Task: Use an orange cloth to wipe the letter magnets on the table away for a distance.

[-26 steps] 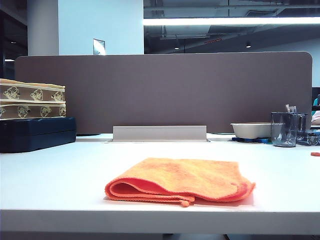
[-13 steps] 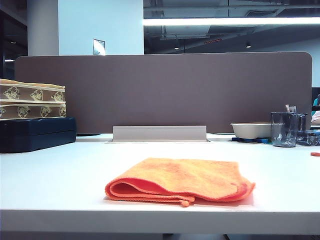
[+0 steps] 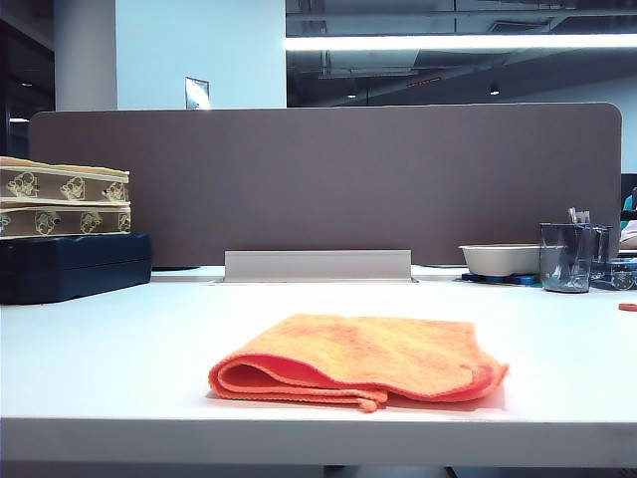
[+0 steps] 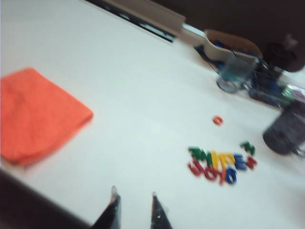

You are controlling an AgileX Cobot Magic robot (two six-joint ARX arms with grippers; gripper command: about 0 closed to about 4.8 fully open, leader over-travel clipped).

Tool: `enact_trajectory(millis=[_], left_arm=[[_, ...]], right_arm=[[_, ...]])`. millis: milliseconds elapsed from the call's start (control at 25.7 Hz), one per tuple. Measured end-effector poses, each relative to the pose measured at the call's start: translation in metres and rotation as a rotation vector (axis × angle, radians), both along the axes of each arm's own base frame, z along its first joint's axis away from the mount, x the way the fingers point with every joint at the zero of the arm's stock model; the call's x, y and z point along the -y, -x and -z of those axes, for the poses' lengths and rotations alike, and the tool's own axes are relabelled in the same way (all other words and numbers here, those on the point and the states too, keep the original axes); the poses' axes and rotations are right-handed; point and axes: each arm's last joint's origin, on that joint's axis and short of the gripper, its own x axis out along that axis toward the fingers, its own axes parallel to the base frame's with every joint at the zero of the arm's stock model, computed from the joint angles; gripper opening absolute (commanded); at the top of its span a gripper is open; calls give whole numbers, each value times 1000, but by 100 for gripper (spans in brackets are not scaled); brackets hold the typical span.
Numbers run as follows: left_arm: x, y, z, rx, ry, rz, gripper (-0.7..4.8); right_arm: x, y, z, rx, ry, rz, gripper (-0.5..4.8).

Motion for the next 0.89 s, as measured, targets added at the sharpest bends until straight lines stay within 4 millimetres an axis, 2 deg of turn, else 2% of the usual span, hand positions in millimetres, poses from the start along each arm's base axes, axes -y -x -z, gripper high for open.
enact_trajectory(millis=[272,389,467,623,895], left_arm=[[1,-7,16,-51,16,-9,-6],[2,-9,18,-55,60,-12,-6],[2,-11,21,-42,82,-14,-6],[2,-15,31,-71,76,-56,-6],[2,-22,50,-111,95,-104,-6]], right_arm=[[-23,-35,17,159,-108,-1,81],[-32,-47,32,184,-124,-1,80],[-39,-59,53,175,-118,0,80],[-45,-67,76,139,-93,1,80],[-46,-74,94,152,-71,111,80]])
